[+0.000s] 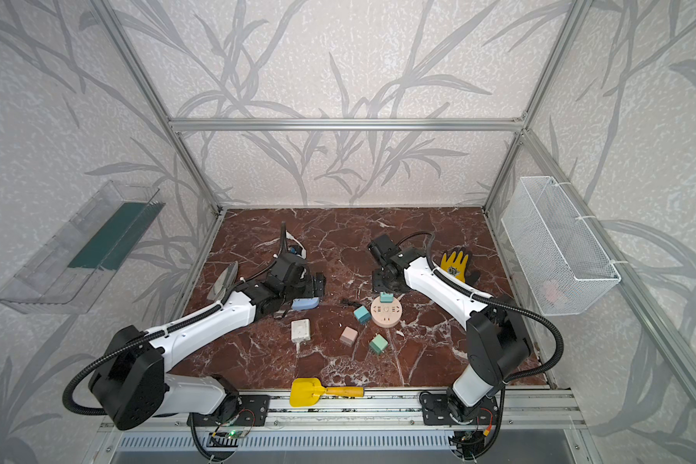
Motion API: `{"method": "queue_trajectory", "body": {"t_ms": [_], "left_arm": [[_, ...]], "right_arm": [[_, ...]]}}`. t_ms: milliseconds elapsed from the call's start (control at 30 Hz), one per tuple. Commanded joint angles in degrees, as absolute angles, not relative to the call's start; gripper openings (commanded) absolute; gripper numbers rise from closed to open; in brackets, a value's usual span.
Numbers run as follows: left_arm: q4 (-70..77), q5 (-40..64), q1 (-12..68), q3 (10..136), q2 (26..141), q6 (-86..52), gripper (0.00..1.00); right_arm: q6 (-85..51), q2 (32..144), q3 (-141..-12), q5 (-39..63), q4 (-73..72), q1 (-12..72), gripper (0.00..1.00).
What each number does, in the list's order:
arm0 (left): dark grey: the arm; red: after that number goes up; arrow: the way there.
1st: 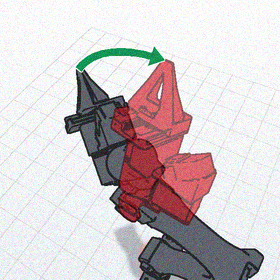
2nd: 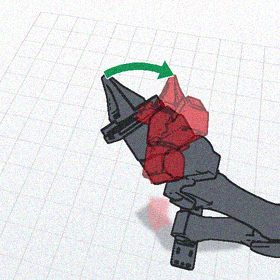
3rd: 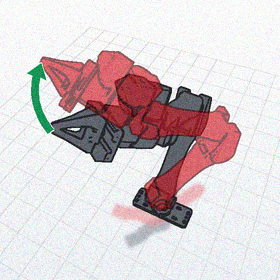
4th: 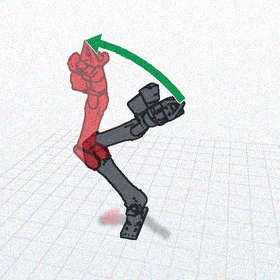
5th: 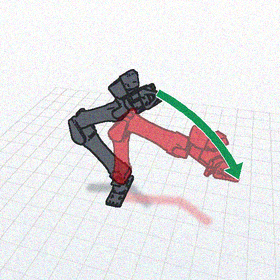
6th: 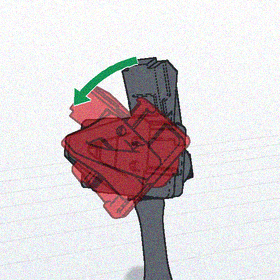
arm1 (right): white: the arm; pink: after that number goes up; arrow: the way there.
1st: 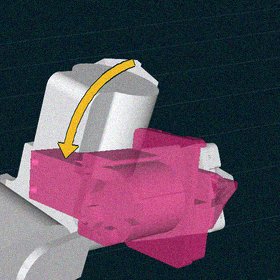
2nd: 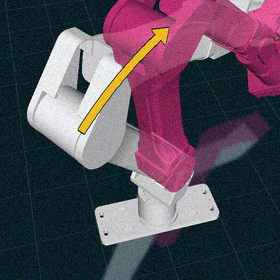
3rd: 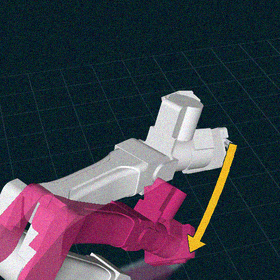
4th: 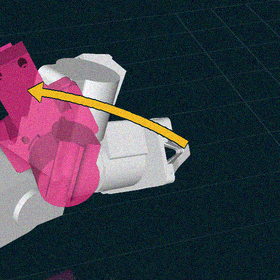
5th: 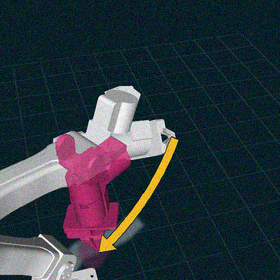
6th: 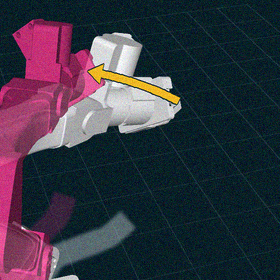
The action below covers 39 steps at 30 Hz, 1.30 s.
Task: Insert plugs into power strip
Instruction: Insert the plug into the socket, then pick up the plug from the bottom-center of the table.
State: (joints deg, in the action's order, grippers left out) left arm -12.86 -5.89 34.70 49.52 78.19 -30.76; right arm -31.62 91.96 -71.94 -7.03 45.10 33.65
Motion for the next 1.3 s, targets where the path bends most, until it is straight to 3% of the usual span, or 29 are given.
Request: {"method": "queue_trajectory", "body": {"t_ms": [0,167,400,900,1133,1267], "left_arm": [[-12.92,-2.93,34.51,48.97,76.49,-29.78,0.97],[-11.80,-0.07,35.07,47.04,74.22,-29.07,0.92],[-10.57,4.49,39.91,42.89,70.43,-27.54,0.74],[-7.49,4.39,55.22,41.60,74.55,-27.88,0.71],[-5.62,3.61,58.77,43.31,77.53,-28.57,0.60],[-5.07,3.33,60.42,44.51,79.25,-28.58,0.59]], "right_arm": [[-31.12,88.38,-72.46,-7.98,47.37,33.86,0.66],[-30.94,84.24,-71.35,-8.34,47.39,33.91,0.62],[-31.61,78.37,-67.39,-6.55,48.43,33.83,0.56],[-34.92,69.79,-55.66,-2.41,46.48,33.31,0.52],[-36.07,68.69,-51.30,0.70,43.68,32.29,0.50],[-36.12,67.60,-49.95,0.87,43.67,32.13,0.48]]}}
